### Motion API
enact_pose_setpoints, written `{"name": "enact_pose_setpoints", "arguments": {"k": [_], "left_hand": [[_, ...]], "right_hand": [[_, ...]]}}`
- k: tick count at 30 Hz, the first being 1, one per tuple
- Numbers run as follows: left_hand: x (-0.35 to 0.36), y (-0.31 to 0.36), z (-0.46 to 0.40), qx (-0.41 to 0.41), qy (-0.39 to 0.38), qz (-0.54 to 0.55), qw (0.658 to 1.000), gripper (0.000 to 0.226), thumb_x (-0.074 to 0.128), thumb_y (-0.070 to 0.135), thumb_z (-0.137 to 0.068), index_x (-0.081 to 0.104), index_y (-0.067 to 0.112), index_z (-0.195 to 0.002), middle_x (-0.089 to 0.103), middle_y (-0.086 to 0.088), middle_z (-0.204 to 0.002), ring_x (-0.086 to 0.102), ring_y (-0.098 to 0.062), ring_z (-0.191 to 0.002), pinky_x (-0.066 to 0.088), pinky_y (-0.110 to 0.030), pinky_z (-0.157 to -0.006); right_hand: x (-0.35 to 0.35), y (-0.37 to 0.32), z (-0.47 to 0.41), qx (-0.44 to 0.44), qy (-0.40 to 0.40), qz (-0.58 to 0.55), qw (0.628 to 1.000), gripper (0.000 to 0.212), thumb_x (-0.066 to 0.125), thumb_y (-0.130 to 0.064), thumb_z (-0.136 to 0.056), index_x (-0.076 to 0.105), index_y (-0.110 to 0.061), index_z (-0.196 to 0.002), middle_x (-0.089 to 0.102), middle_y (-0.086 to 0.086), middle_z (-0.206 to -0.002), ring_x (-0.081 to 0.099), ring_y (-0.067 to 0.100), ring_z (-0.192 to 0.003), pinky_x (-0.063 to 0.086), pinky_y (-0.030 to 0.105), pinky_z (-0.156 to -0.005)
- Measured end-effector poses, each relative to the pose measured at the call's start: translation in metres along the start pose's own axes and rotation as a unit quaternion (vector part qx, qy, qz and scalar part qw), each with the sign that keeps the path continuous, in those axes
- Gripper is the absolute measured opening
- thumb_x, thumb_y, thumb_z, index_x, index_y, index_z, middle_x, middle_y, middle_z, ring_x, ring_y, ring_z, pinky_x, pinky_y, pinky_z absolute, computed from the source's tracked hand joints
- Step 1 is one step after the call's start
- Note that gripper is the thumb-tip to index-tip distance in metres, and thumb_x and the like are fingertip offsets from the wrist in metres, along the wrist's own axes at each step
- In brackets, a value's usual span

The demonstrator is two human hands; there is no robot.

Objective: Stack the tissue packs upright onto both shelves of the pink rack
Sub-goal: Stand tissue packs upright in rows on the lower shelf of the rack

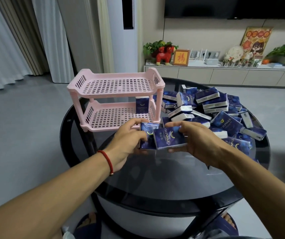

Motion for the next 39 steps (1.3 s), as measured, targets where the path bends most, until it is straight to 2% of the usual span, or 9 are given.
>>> {"name": "enact_pose_setpoints", "arguments": {"k": [2,6,11,17,21,24,32,36,39], "left_hand": [[0.003,0.001,0.001,-0.004,-0.054,-0.007,0.999,0.042,0.059,-0.006,-0.088,0.067,0.02,-0.12,0.075,-0.013,-0.113,0.07,-0.024,-0.092,0.058,-0.03,-0.064],[0.001,-0.006,0.001,0.047,-0.093,-0.104,0.989,0.056,0.083,0.001,-0.077,0.065,0.027,-0.123,0.073,-0.002,-0.119,0.071,-0.017,-0.11,0.06,-0.033,-0.091],[-0.008,0.0,-0.006,0.122,-0.065,-0.175,0.975,0.067,0.082,-0.008,-0.075,0.058,0.027,-0.127,0.071,0.002,-0.12,0.072,-0.01,-0.106,0.06,-0.029,-0.089],[-0.016,-0.017,-0.019,0.137,-0.071,-0.263,0.952,0.062,0.088,0.013,-0.076,0.057,0.028,-0.128,0.069,0.009,-0.122,0.067,-0.005,-0.114,0.053,-0.038,-0.105],[-0.023,-0.017,-0.026,0.133,-0.058,-0.315,0.938,0.066,0.088,0.036,-0.065,0.062,0.033,-0.126,0.072,0.01,-0.115,0.069,-0.008,-0.108,0.055,-0.043,-0.101],[-0.031,-0.013,-0.033,0.137,-0.025,-0.279,0.95,0.066,0.093,0.026,-0.066,0.063,0.028,-0.124,0.072,0.007,-0.119,0.068,-0.01,-0.113,0.055,-0.043,-0.102],[-0.048,0.011,-0.08,0.127,0.169,-0.213,0.954,0.06,0.09,0.011,-0.073,0.061,0.017,-0.125,0.07,0.001,-0.116,0.067,-0.015,-0.106,0.054,-0.031,-0.097],[-0.045,0.011,-0.113,0.104,0.152,-0.239,0.953,0.057,0.087,0.009,-0.076,0.059,0.014,-0.126,0.067,0.001,-0.112,0.066,-0.018,-0.104,0.054,-0.03,-0.095],[-0.044,0.005,-0.132,0.087,0.121,-0.272,0.951,0.054,0.088,0.009,-0.075,0.061,0.012,-0.121,0.068,-0.003,-0.114,0.068,-0.023,-0.105,0.057,-0.042,-0.097]], "right_hand": [[0.001,-0.003,-0.002,-0.043,0.012,0.135,0.99,0.019,0.055,-0.01,-0.101,0.064,-0.011,-0.118,0.073,0.008,-0.107,0.074,0.019,-0.093,0.064,0.037,-0.073],[0.009,-0.004,-0.01,-0.141,0.064,0.379,0.913,0.029,0.073,-0.03,-0.092,0.061,-0.023,-0.117,0.067,-0.002,-0.104,0.071,0.016,-0.09,0.062,0.037,-0.08],[0.023,-0.01,-0.015,-0.244,0.066,0.466,0.848,0.044,0.074,-0.039,-0.089,0.058,-0.025,-0.127,0.062,-0.008,-0.111,0.064,0.009,-0.091,0.059,0.031,-0.079],[0.032,-0.003,-0.023,-0.235,0.029,0.522,0.819,0.056,0.079,-0.034,-0.086,0.057,-0.022,-0.136,0.066,-0.004,-0.115,0.063,0.011,-0.1,0.057,0.035,-0.087],[0.03,-0.002,-0.032,-0.231,0.029,0.52,0.822,0.057,0.081,-0.038,-0.083,0.058,-0.022,-0.133,0.067,-0.002,-0.117,0.063,0.01,-0.097,0.057,0.025,-0.081],[0.03,-0.004,-0.037,-0.236,0.031,0.501,0.832,0.059,0.079,-0.044,-0.083,0.057,-0.022,-0.133,0.066,-0.008,-0.113,0.063,0.005,-0.092,0.051,0.013,-0.073],[0.002,-0.01,-0.074,-0.208,0.196,0.403,0.869,0.046,0.066,-0.03,-0.097,0.052,-0.018,-0.139,0.065,0.003,-0.122,0.071,0.018,-0.09,0.061,0.046,-0.082],[0.003,-0.003,-0.096,-0.185,0.176,0.391,0.884,0.034,0.065,-0.028,-0.098,0.058,-0.023,-0.131,0.068,-0.001,-0.096,0.073,0.018,-0.071,0.063,0.046,-0.071],[0.0,0.002,-0.108,-0.175,0.189,0.385,0.886,0.017,0.066,-0.035,-0.095,0.064,-0.028,-0.11,0.072,0.001,-0.089,0.071,0.024,-0.08,0.061,0.05,-0.075]]}}
Point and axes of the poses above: each hand's wrist, its own z-axis away from the middle knuckle, its own x-axis out of the palm, y = z × x, the point moved 5 cm from there along -z, towards the middle knuckle
